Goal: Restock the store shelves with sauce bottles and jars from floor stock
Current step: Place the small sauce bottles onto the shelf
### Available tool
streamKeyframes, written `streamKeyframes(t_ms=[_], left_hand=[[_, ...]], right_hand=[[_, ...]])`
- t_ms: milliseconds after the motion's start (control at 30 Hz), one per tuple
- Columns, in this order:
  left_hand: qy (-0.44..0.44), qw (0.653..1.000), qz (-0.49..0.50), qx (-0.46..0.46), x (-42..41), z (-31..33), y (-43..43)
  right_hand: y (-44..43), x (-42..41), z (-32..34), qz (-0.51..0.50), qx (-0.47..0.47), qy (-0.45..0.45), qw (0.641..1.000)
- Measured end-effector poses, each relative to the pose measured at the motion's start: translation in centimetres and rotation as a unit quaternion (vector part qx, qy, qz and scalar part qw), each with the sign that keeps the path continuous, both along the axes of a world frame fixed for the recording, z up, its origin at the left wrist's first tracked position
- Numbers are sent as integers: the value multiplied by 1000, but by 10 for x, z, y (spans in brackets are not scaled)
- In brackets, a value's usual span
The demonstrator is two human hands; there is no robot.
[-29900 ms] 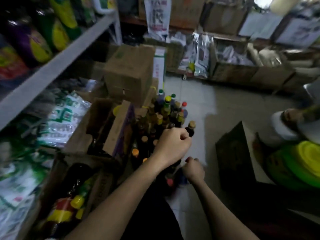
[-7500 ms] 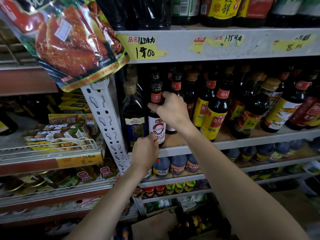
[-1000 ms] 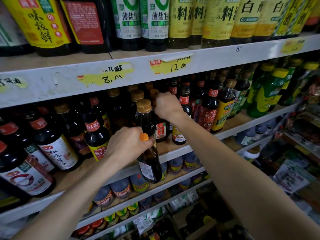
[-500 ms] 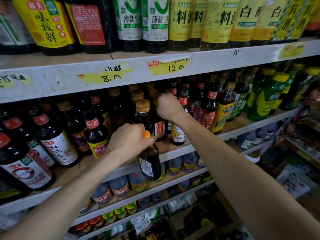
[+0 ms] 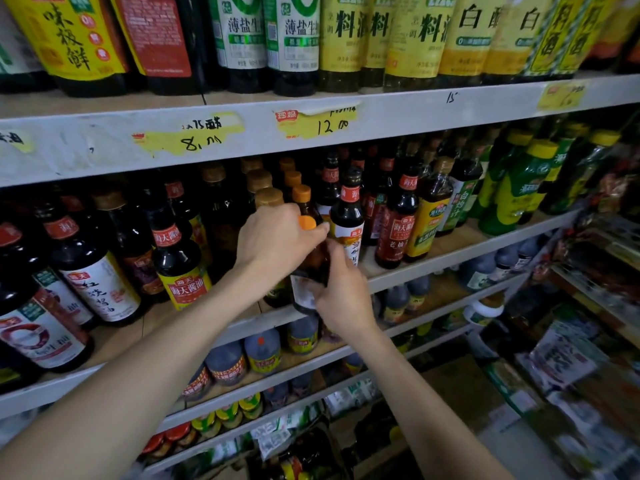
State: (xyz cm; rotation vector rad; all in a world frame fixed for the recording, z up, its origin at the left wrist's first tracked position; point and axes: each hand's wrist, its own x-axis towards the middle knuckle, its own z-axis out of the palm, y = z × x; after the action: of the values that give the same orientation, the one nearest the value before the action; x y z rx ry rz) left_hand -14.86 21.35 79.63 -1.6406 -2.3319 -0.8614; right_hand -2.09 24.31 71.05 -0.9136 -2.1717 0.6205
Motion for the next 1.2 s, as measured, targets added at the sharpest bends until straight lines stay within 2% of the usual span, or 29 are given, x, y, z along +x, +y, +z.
streamKeyframes(t_ms=[67,133,267,367,467,567,700,767,867,1033,1133,1200], left_hand=[[40,999,-13,-13,-3,3,5],[126,989,-72,-41,-10,9,8],[325,927,-155,-104,-10,25,22],[392,898,-152,-131,0,35,35],[365,905,-158,-151,0,39,44],[286,923,-191,-170,-5,38,46],[186,938,-211,-203,-11,39,48],[203,936,-184,-221,-9,40,50],[224,938,-177,-196,-4,36,53],[185,934,-230,-202,-11,41,54],[226,927,-233,-187,-11,40,58],[255,921,-229,-188,-10,39,62]], right_hand=[[17,-2,3,-4,7,-12,1000],[32,1,1,4,7,-32,999],[45,2,-3,12,-43,-14,999],[46,-2,-10,17,-53,36,998],[47,-3,-17,-6,-55,56,997],[48,1,-19,-41,-49,61,996],[32,-1,-21,-108,31,71,991],[20,-6,-24,-154,71,62,984],[8,-9,-23,-185,90,51,977],[15,6,-23,-123,34,5,992],[18,7,-31,-122,-6,-32,992],[18,2,-34,-130,-41,-23,990]])
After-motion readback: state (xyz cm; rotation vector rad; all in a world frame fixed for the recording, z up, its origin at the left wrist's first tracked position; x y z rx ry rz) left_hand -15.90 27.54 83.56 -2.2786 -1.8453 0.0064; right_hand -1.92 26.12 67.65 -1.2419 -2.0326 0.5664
